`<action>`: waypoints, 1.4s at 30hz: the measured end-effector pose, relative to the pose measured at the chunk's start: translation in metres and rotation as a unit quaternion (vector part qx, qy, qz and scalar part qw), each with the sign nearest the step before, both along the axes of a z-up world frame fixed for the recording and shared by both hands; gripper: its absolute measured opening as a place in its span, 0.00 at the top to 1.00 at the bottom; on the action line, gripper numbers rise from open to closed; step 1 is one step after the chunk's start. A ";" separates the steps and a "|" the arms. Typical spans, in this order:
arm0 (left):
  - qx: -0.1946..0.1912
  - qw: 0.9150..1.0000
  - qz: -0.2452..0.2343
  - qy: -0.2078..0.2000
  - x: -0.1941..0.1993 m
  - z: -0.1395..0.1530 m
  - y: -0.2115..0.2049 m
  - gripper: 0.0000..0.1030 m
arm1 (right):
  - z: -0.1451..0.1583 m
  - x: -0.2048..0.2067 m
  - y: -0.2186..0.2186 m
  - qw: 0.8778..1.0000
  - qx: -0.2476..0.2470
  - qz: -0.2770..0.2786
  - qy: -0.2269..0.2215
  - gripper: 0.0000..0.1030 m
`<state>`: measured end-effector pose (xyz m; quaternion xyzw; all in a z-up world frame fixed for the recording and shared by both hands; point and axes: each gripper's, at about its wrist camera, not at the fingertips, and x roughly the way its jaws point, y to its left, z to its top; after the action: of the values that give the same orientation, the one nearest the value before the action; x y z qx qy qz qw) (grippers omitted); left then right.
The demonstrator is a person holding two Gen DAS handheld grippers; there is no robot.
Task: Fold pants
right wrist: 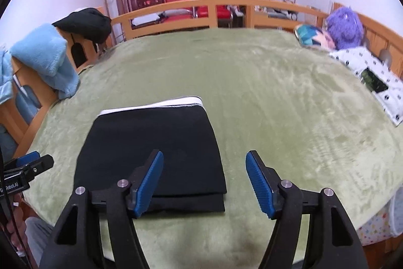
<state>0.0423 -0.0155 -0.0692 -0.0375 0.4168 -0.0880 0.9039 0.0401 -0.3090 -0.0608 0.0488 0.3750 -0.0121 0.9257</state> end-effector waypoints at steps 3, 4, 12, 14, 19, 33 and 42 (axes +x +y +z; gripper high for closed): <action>0.017 0.999 -0.001 -0.029 -0.022 0.017 -0.017 0.06 | 0.013 -0.019 0.005 1.000 -0.004 0.001 -0.002 0.21; 0.020 0.999 -0.001 -0.036 -0.027 0.021 -0.019 0.03 | 0.018 -0.028 0.007 1.000 -0.007 -0.002 -0.008 0.16; 0.032 0.997 0.005 -0.070 -0.065 0.044 -0.032 0.00 | 0.034 -0.073 0.014 0.999 -0.030 0.000 -0.041 0.04; 0.034 0.997 0.009 -0.073 -0.071 0.045 -0.035 0.00 | 0.035 -0.081 0.012 0.999 -0.025 -0.002 -0.040 0.04; 0.029 0.997 0.013 -0.073 -0.079 0.047 -0.038 0.00 | 0.037 -0.093 0.007 0.999 -0.024 -0.009 -0.045 0.04; 0.029 0.996 0.018 -0.079 -0.083 0.050 -0.043 0.00 | 0.042 -0.098 0.003 0.998 -0.029 -0.017 -0.049 0.04; 0.027 0.996 0.016 -0.078 -0.084 0.049 -0.043 0.00 | 0.044 -0.098 0.002 0.998 -0.032 -0.021 -0.050 0.04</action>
<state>-0.0415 -0.0582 -0.0197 -0.0125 0.3471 -0.0653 0.9355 -0.0583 -0.3067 -0.0170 0.0280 0.3266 -0.0409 0.9439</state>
